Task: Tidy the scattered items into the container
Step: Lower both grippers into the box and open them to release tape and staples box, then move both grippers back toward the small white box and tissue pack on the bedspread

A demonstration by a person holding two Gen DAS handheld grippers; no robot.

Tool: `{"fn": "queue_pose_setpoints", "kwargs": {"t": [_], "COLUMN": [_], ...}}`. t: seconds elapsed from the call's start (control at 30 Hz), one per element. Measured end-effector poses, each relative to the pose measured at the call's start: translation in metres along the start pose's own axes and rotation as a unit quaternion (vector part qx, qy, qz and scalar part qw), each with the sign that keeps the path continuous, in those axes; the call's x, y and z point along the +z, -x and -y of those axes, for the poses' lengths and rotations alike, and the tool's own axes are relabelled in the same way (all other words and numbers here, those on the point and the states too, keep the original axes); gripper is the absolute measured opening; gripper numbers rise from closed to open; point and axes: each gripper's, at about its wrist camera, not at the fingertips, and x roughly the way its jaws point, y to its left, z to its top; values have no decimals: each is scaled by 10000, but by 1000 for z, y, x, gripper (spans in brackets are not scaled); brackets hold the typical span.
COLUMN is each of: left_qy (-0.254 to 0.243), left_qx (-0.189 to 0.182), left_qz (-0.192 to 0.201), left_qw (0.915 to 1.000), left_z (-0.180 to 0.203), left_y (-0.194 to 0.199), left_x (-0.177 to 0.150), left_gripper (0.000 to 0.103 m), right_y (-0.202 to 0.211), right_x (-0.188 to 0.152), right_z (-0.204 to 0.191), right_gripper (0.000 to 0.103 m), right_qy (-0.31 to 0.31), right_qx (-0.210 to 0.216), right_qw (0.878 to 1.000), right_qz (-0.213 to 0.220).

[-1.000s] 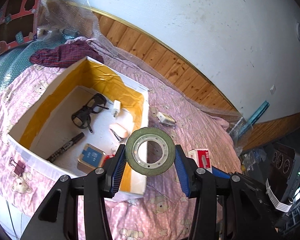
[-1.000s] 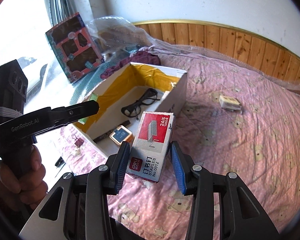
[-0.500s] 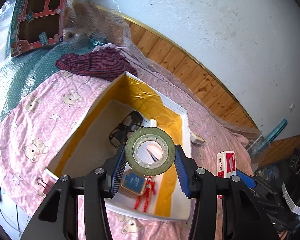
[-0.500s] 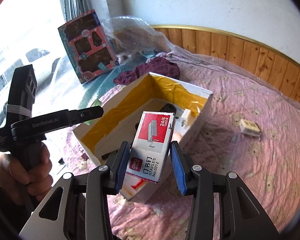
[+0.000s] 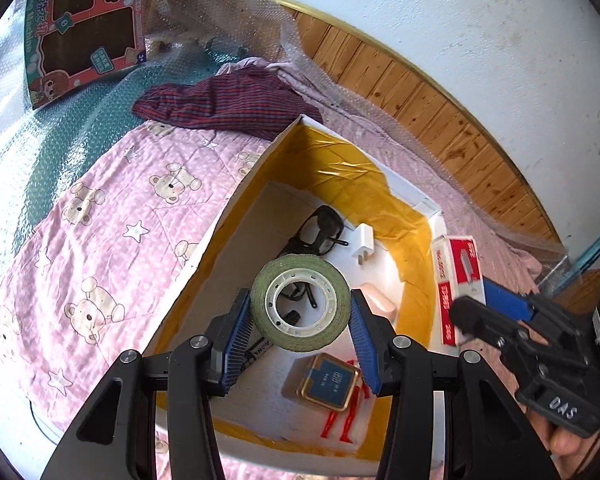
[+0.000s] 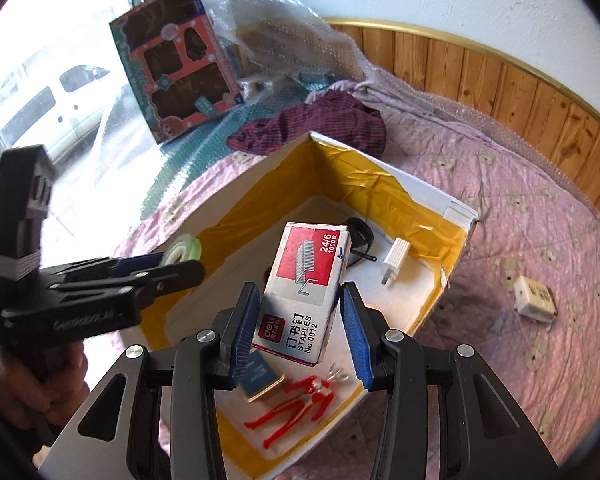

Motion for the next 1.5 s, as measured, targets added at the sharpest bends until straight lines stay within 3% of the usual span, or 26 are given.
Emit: {"fn": "queue_pose_setpoints", "kwargs": {"t": [0.2, 0.47, 0.57, 0.87, 0.97, 1.1, 1.5], "left_qy": [-248, 4, 448, 488, 361, 330, -489], "left_qx": [209, 276, 228, 181, 270, 90, -105], "left_qz": [-84, -226, -384, -253, -220, -249, -55], "left_qw": [9994, 9994, 9980, 9983, 9987, 9991, 9987], "left_z": [7, 5, -9, -10, -3, 11, 81], "left_y": [-14, -31, -40, -32, -29, -23, -1], "left_x": [10, 25, 26, 19, 15, 8, -18], "left_gripper": [49, 49, 56, 59, 59, 59, 59], "right_y": [-35, -56, -50, -17, -10, 3, 38], "right_x": [16, 28, 24, -7, -18, -30, -74], "right_z": [9, 26, 38, 55, 55, 59, 79], "right_gripper": [44, 47, 47, 47, 47, 47, 47], "right_qy": [50, -67, -331, -891, -973, -1170, -1650], "right_qx": [-97, -40, 11, 280, 388, 487, 708], "right_qw": [9995, 9991, 9990, 9956, 9944, 9915, 9823], "right_qz": [-284, -420, -293, 103, 161, 285, 544]}}
